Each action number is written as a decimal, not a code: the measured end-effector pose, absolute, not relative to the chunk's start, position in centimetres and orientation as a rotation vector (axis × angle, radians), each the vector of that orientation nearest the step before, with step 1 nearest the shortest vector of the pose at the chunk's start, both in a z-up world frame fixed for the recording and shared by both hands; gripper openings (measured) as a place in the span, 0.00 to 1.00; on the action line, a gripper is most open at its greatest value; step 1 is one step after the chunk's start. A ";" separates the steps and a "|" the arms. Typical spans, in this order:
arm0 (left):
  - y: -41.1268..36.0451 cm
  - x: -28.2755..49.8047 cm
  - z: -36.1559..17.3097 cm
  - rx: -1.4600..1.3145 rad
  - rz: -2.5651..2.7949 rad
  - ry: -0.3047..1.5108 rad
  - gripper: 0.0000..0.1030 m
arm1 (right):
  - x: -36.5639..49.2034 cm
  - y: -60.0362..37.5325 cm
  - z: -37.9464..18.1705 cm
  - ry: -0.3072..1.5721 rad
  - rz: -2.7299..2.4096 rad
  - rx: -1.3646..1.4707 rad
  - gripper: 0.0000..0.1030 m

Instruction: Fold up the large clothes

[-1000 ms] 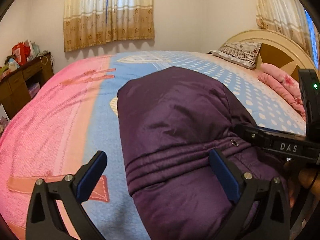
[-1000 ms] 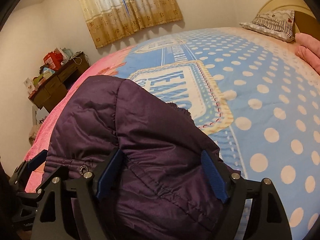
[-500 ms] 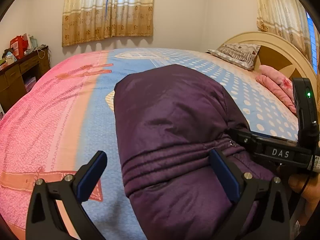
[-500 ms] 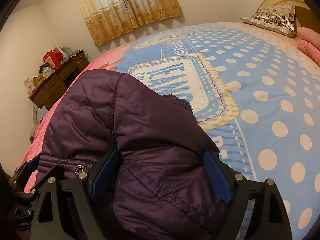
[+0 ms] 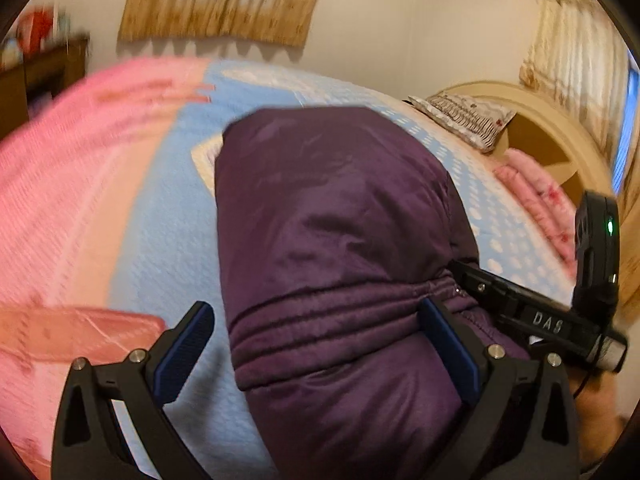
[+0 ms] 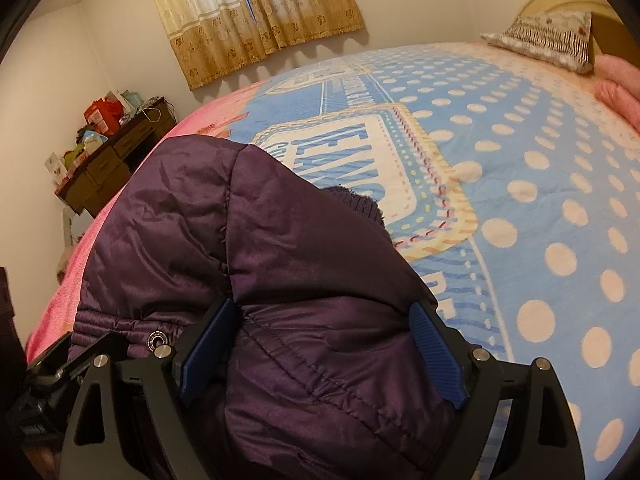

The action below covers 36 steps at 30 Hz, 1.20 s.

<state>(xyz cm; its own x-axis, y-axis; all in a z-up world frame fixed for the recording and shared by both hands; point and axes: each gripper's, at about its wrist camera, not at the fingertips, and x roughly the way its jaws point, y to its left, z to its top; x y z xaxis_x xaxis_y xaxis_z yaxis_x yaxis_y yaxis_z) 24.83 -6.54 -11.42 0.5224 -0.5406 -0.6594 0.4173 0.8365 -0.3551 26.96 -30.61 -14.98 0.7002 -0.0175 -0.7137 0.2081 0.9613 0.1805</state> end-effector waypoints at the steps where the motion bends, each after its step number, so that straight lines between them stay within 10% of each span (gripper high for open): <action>1: -6.3 25.2 -11.8 -0.204 -0.602 0.878 1.00 | 25.9 -29.9 -13.6 0.717 -0.184 0.169 0.85; 17: -4.2 26.7 -14.9 -0.508 -0.813 0.999 1.00 | 27.1 -37.9 -19.9 0.936 0.192 0.775 0.91; 19: -4.3 26.5 -14.7 -0.513 -0.815 1.000 1.00 | 27.2 -37.1 -19.8 0.931 0.272 0.804 0.65; 22: -4.6 25.3 -13.3 -0.460 -0.792 0.957 0.93 | 26.7 -36.3 -19.3 0.895 0.305 0.795 0.55; 36: 3.5 16.7 -8.7 -0.353 -0.574 0.810 0.91 | 27.0 -23.3 -15.5 0.877 0.570 0.716 0.44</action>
<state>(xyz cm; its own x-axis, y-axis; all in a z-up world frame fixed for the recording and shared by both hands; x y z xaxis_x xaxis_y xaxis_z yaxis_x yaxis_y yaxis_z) 16.67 3.50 -8.66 0.5507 -0.6039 -0.5762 0.3434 0.7931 -0.5030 26.96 -23.28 -15.54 0.5225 0.7033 -0.4821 -0.1551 0.6344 0.7573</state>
